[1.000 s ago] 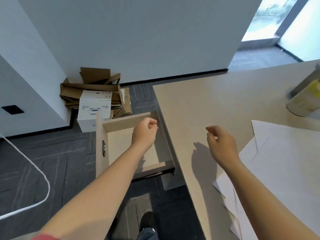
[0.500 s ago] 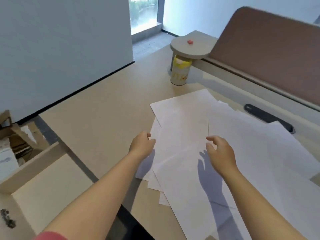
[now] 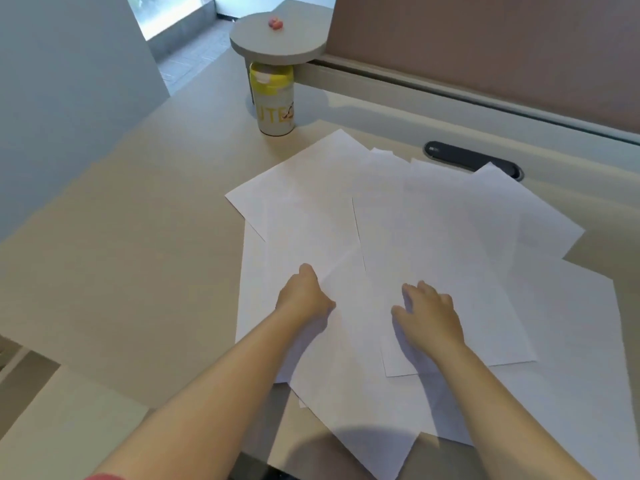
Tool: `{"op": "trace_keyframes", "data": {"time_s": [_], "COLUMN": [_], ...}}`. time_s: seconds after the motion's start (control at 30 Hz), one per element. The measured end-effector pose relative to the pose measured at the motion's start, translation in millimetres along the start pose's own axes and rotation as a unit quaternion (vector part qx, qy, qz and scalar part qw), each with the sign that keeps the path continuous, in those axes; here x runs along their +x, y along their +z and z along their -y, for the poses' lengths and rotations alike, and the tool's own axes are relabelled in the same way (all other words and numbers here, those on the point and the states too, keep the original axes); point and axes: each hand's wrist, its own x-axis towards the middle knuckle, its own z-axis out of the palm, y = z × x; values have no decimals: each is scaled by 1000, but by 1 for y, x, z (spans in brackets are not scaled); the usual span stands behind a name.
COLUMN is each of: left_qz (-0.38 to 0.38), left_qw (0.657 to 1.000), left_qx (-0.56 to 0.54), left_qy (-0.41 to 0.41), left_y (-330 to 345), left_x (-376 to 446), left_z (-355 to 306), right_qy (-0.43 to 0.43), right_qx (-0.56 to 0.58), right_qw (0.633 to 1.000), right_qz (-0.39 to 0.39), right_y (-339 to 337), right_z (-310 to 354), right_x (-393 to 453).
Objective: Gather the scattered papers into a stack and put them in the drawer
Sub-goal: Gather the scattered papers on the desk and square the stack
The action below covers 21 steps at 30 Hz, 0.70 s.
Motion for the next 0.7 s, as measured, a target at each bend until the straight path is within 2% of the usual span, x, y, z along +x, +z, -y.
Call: {"op": "trace_keyframes", "data": {"time_s": [0.13,0.27,0.33,0.47,0.53,0.6,0.7], "left_qz": [2,-55,-77,-132,-151,-164,-199], "left_qw": [994,984,975,957,945,940,958], "left_qx": [-111,-171,-206,-258,-289,-297,-205], "left_qy": [-1,-17,-20,-27,-33,-41,-30], "left_y": [4,-1,-1,6,11,12,6], "left_x": [11,16,19,21,21,21,24], "left_z": [9,21,22,11,2,-7,-13], "right_qy": [39,117,143,138,129,123,93], "right_qx": [95,22,34,43,109,238,345], "right_qw": [993,991,988,989,984,962,934], "right_qz": [-56,-61,-41,-42,-54,-50,-26], "right_y": [-13,-27,-31,-30,-31,-35,-41], "right_z": [-13,-44,-52,-55,-57,-60,-61], "right_x": [5,21,25,27,28,28,29]}}
